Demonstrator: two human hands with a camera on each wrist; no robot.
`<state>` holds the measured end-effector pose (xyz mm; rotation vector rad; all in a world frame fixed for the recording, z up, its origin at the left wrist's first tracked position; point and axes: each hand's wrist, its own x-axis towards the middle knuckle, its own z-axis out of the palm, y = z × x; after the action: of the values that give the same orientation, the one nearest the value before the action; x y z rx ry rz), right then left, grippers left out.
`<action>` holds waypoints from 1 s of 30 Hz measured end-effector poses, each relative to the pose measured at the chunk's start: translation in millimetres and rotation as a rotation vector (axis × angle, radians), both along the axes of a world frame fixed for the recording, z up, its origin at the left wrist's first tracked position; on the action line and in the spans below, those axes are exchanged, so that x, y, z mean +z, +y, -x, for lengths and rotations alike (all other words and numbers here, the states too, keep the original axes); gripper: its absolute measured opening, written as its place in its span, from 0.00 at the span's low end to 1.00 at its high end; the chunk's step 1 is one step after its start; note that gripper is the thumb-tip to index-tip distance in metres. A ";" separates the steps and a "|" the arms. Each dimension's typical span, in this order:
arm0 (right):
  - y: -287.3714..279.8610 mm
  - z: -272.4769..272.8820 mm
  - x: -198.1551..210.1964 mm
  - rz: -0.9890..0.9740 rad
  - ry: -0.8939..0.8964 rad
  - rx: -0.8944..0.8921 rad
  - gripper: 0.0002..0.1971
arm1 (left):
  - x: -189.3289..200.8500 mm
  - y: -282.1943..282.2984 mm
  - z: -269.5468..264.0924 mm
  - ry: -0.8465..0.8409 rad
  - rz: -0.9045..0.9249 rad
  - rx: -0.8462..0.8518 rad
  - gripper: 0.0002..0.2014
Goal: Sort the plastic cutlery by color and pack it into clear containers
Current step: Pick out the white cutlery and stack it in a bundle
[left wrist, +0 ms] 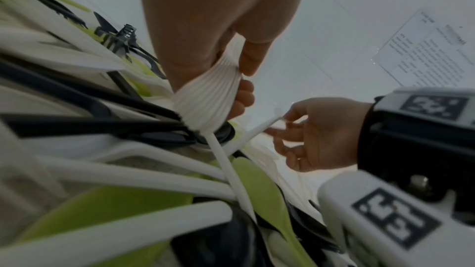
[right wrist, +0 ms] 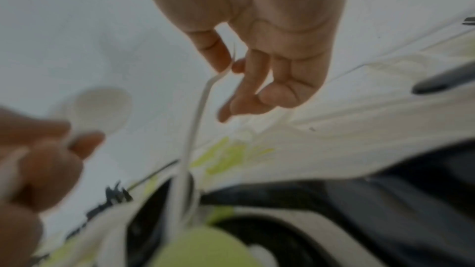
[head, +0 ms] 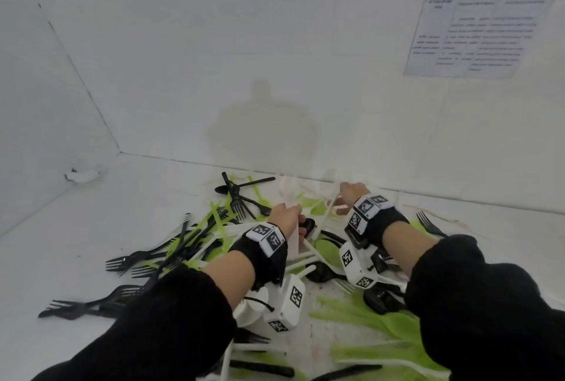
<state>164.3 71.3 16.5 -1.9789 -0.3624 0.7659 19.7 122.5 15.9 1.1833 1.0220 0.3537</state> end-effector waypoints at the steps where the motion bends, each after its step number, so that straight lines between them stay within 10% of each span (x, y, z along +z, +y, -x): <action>1: -0.7 -2.2 3.6 -0.102 0.079 -0.129 0.12 | -0.5 -1.5 -0.9 0.000 0.004 -0.007 0.04; 5: -7.3 -16.6 14.7 -0.198 0.005 -0.276 0.14 | -2.6 -6.0 -4.7 0.007 0.020 -0.023 0.10; 14: -19.4 -33.5 -5.1 0.411 -0.581 0.264 0.18 | -7.1 -9.4 -10.4 -0.009 0.050 -0.069 0.09; 21: -10.7 -37.9 -22.2 0.670 -0.603 0.504 0.22 | -10.7 -1.4 -10.9 -0.001 0.001 -0.032 0.08; 30: -26.8 -50.7 -0.5 0.067 -0.408 0.171 0.03 | -12.6 1.2 -6.0 0.000 -0.073 0.037 0.09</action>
<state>215.0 44.5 16.1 -2.1852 -0.7635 0.4772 25.7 123.7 3.3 1.2311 1.0392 0.4233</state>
